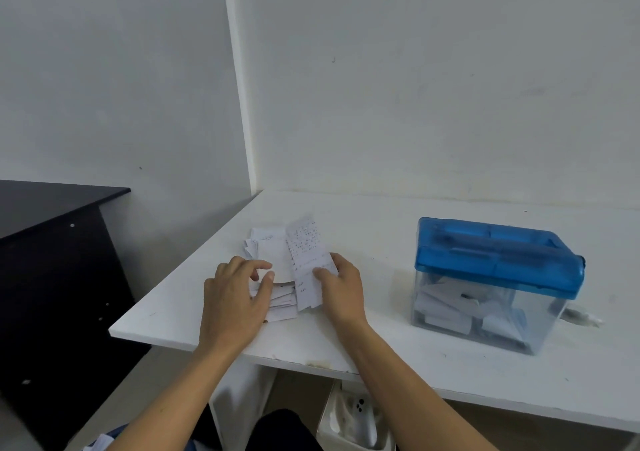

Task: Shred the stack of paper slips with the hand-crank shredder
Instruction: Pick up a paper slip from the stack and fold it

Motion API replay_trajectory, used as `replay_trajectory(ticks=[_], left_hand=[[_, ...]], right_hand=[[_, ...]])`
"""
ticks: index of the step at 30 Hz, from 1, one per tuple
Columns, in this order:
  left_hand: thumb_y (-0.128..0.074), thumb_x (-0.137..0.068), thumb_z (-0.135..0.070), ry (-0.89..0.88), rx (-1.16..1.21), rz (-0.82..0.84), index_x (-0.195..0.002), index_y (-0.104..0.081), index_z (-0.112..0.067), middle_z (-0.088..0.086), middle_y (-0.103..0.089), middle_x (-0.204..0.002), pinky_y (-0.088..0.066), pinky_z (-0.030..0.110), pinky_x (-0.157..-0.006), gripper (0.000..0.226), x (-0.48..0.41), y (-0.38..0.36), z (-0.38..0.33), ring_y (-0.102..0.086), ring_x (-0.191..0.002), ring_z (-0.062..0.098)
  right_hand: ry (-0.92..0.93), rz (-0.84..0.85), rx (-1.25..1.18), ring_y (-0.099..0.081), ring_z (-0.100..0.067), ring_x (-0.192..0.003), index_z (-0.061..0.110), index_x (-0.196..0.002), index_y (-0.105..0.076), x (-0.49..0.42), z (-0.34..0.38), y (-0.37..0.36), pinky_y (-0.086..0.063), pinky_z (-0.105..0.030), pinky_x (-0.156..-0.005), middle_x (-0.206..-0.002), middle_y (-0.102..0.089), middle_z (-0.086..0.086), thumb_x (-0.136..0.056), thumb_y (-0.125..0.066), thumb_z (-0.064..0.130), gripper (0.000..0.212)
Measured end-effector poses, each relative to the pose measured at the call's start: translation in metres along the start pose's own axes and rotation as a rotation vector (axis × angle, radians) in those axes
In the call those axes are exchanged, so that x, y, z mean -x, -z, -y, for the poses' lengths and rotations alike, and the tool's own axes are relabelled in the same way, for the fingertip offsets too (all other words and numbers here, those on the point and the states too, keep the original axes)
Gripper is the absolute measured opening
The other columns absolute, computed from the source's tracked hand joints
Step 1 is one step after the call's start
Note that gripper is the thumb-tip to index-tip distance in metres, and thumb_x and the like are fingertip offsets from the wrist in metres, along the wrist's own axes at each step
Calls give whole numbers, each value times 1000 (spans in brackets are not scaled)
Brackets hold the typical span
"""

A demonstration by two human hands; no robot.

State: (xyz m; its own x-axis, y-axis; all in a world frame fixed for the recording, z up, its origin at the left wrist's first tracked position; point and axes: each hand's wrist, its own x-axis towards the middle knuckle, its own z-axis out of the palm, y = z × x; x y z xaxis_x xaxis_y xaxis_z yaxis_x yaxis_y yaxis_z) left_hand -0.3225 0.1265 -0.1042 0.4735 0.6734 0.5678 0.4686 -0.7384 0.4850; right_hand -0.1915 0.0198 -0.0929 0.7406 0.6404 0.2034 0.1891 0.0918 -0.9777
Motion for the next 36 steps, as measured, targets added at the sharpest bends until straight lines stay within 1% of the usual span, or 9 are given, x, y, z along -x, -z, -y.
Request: replay_trajectory(ticks=[2,6,9,11,14,18,23,29,36], left_hand=[[-49,-101,-41,-23,42,26,-116,-68,-27,-11,-61,-107,-37,24,-86,28,-1,2,-9,-52,-96,8],[-52,-103,-32,142,402,149,-104,-72,-18,-7,-69,-94,-47,11,-60,24,-12,6,-43,-64,-82,9],[-60,-100,-23,295,625,180,-98,-75,-18,-5,-70,-78,-50,19,-65,16,-22,7,-60,-63,-73,14],[-62,-99,-26,376,750,286,-100,-76,-22,2,-75,-88,-55,27,-71,14,-26,9,-66,-64,-77,16],[-61,-100,-30,311,693,410,-105,-74,-31,-7,-76,-100,-59,35,-82,14,-26,8,-74,-69,-90,14],[-64,-98,-26,331,825,350,-109,-76,-27,-8,-77,-101,-57,46,-91,16,-30,17,-87,-72,-100,23],[-64,-98,-19,302,979,354,-112,-74,-20,-4,-77,-106,-56,25,-72,18,-44,31,-108,-73,-98,16],[-54,-104,-28,309,1023,400,-111,-73,-24,-5,-77,-105,-56,29,-74,21,-58,34,-145,-71,-90,14],[-51,-105,-33,185,987,418,-117,-65,-31,-5,-73,-111,-55,25,-69,19,-71,28,-199,-69,-95,13]], right_hand=[[-5,9,-59,-66,-7,-93,19,-110,-65,1,1,2,-51,-13,-64,-107,-68,11,-99,-53,9,19],[1,29,-141,-70,-13,-96,19,-110,-69,3,1,3,-56,-24,-77,-108,-74,6,-96,-54,8,23],[-16,43,-191,-68,-14,-102,19,-118,-66,6,5,6,-57,-26,-82,-114,-72,6,-98,-51,9,27],[-49,44,-252,-67,-18,-106,22,-119,-64,6,8,9,-56,-26,-84,-117,-71,4,-99,-49,10,28],[-64,36,-302,-65,-18,-109,31,-116,-63,6,19,14,-57,-35,-93,-118,-69,6,-101,-46,11,30],[5,90,-267,-66,-20,-110,20,-128,-62,3,42,24,-58,-34,-91,-122,-69,0,-102,-45,11,32],[87,126,-75,-65,-17,-102,16,-128,-60,-1,77,46,-56,-19,-65,-122,-67,0,-103,-45,15,29],[90,66,96,-67,-23,-96,12,-114,-66,-6,109,76,-62,-35,-74,-111,-70,-3,-100,-47,16,24],[138,-21,208,-67,-13,-95,15,-120,-68,-6,146,131,-54,-22,-72,-108,-72,1,-98,-58,16,25]])
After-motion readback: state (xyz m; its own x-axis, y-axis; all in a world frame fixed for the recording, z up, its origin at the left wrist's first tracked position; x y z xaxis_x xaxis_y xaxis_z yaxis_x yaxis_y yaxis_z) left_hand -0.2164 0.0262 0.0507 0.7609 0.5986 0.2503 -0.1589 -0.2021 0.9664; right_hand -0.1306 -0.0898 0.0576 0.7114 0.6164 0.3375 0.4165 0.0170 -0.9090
